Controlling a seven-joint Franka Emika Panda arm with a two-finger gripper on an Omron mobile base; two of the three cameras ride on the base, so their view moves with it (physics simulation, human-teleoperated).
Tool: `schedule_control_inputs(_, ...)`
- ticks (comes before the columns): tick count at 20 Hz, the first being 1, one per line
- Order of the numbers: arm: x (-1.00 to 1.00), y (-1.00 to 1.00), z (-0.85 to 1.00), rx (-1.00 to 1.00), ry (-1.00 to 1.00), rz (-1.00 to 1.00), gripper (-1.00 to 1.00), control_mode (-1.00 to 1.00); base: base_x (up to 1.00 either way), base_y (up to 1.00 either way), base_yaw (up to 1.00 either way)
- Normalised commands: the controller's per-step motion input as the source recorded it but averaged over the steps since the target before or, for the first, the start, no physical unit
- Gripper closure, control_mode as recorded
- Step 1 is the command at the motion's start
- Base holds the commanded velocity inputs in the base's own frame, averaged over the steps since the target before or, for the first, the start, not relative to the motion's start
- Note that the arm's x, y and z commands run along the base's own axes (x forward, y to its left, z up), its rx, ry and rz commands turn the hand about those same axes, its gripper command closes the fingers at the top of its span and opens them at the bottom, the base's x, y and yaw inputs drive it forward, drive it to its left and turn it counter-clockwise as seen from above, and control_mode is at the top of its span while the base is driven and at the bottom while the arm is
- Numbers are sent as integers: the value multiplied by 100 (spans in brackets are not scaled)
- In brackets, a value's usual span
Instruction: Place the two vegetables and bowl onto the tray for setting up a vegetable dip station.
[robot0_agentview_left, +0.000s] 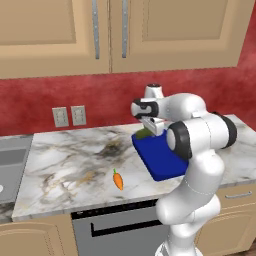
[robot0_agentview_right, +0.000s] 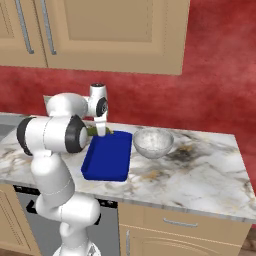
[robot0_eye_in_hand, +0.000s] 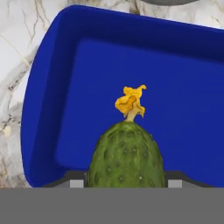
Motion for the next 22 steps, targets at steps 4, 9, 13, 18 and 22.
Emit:
schedule_control_inputs(4, 19, -37, -12, 0, 0, 0, 100, -100, 0, 0, 0)
schedule_control_inputs(9, 23, -22, -21, 0, 0, 0, 100, -100, 0, 0, 0)
schedule_control_inputs(13, 7, -3, -32, 0, -2, 0, 100, -100, 0, 0, 0)
schedule_control_inputs(18, 2, -4, -31, 2, -8, 0, 100, -100, 0, 0, 0)
schedule_control_inputs(22, 15, -8, -16, 5, -10, 0, 100, -100, 0, 0, 0)
